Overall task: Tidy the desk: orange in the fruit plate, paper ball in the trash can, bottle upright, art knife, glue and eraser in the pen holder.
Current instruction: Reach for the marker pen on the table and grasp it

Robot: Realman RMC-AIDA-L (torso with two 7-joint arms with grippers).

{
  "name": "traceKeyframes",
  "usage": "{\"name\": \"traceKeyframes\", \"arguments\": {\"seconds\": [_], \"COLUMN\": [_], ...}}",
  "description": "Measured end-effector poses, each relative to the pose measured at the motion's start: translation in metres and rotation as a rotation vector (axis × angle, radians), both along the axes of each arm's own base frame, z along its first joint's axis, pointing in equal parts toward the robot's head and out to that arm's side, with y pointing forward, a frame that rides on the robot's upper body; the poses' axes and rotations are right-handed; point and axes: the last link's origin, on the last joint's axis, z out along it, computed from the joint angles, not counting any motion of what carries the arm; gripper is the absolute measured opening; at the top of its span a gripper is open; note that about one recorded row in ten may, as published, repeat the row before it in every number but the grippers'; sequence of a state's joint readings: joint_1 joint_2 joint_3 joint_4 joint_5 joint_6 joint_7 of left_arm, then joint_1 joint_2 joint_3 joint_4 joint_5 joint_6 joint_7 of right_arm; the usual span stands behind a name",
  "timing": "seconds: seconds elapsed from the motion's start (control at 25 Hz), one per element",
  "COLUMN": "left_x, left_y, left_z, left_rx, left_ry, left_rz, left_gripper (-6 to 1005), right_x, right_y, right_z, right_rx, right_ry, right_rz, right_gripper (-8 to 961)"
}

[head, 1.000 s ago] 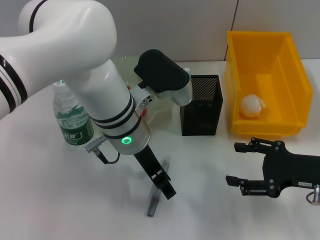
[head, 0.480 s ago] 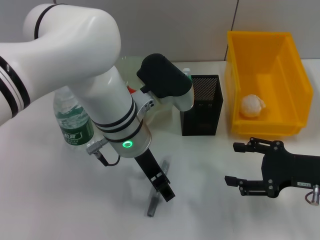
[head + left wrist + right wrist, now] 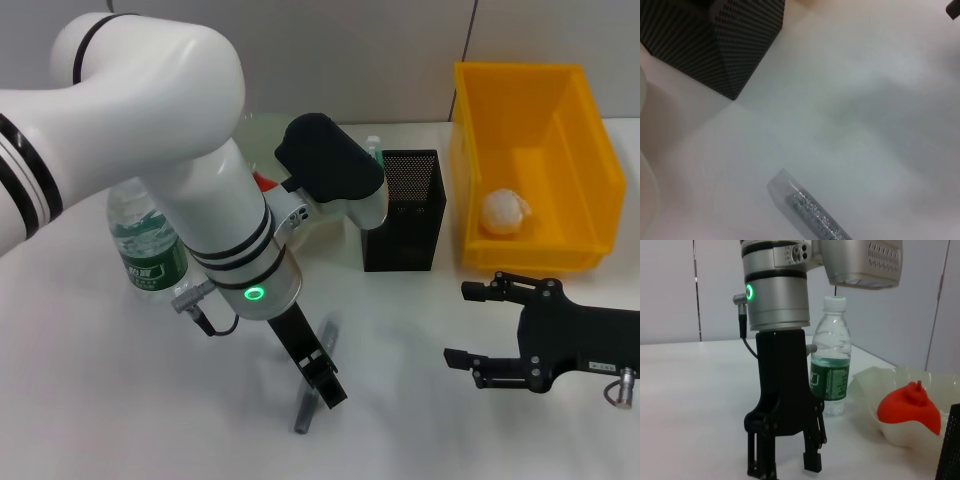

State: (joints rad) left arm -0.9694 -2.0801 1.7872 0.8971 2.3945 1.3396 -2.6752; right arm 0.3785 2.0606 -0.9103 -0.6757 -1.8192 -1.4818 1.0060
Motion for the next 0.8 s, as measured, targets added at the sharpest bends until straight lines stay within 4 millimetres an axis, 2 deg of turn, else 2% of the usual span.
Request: {"name": "traceKeyframes", "arguments": {"seconds": [0.8], "left_x": [0.0004], "left_y": [-0.0016], "left_z": [-0.0006], "left_rx": [-0.012], "left_ry": [0.009], "left_rz": [-0.007], "left_gripper": [777], "right_x": [-0.0024], "right_y": [0.0011], "right_z": [-0.0018], "right_rx": [0.006], "right_ry": [0.013], "right_rz": [-0.004], "right_gripper": [816]}}
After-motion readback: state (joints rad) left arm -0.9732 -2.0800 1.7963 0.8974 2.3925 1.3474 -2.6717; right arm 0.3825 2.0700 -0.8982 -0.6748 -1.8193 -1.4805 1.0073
